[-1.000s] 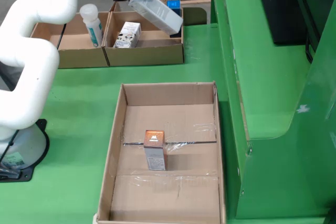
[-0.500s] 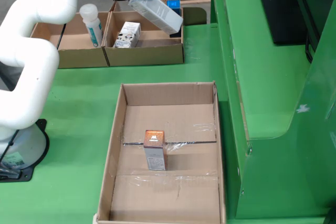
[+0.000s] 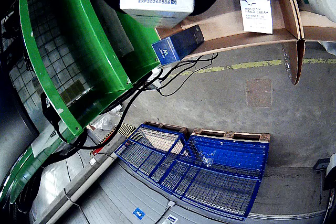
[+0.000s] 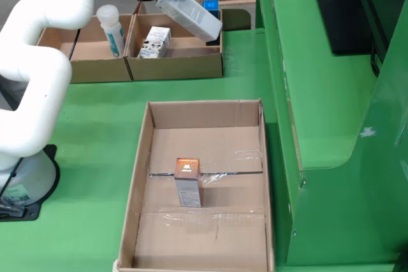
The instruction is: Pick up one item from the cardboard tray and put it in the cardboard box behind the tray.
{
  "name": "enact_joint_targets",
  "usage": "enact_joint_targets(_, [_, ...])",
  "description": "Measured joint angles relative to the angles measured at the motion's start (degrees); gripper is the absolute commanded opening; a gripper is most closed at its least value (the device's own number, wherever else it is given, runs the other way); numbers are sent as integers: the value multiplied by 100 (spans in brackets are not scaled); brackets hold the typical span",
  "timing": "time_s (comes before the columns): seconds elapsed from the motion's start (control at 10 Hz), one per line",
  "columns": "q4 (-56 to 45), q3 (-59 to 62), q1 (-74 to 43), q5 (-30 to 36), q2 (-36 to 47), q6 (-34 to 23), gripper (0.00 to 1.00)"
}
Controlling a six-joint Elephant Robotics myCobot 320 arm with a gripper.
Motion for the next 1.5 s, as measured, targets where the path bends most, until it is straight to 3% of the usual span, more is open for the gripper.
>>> enact_joint_targets(0.3, [0, 0, 0, 0, 0, 0, 0])
enact_joint_targets(1.3, [27, 9, -26, -44, 0, -18, 100])
enact_joint_targets(1.5, [27, 9, -26, -44, 0, -36, 100])
